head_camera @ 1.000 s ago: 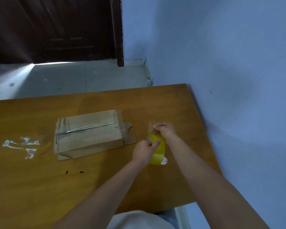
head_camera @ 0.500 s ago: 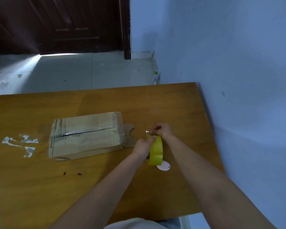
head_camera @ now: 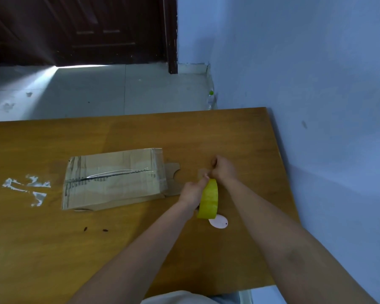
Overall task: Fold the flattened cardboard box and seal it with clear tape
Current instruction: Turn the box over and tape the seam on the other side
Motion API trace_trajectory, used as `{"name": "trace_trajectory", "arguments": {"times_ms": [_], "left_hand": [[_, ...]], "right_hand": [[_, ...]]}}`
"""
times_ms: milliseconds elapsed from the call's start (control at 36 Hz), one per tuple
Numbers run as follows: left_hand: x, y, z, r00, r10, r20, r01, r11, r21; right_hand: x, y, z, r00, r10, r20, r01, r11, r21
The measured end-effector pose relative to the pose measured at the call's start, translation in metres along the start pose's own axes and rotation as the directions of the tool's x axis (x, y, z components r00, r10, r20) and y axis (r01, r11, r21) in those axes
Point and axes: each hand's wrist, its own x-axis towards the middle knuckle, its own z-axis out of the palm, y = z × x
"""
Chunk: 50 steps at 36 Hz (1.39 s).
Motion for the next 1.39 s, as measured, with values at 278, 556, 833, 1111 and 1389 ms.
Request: {"name": "trace_trajectory", "arguments": {"times_ms": [278,556,833,1111,1389], "left_hand": [[-0.019,0.002,-0.002,0.989,0.123,-0.08,-0.111,0.984,0.143],[-0.046,0.004,-0.005,0.96,0.28,-0.005,-0.24,0.833,0.499],[-0.114,0.04,-0.034,0.61,0.791,0.049,-0.5,0.337,0.798],[-0.083,0.043,-0.135,0.602,0.796,-0.064,-0.293,0.295,0.909],[-0.063,0.009,-0.148,0.62,0.785,-0.001,-0.266,0.21,0.941]], "right_hand": [[0.003,-0.008,-0.011,0.999,0.031,0.035,-0.032,0.998,0.048],[-0.017,-0.01,-0.018,1.0,0.027,0.0,-0.026,0.998,0.061],[-0.051,-0.036,-0.047,0.984,-0.075,-0.164,0.101,0.983,0.154],[-0.094,-0.094,-0.039,0.946,-0.246,-0.212,0.277,0.953,0.127],[-0.13,-0.121,-0.003,0.851,-0.496,-0.175,0.458,0.862,-0.216]]}}
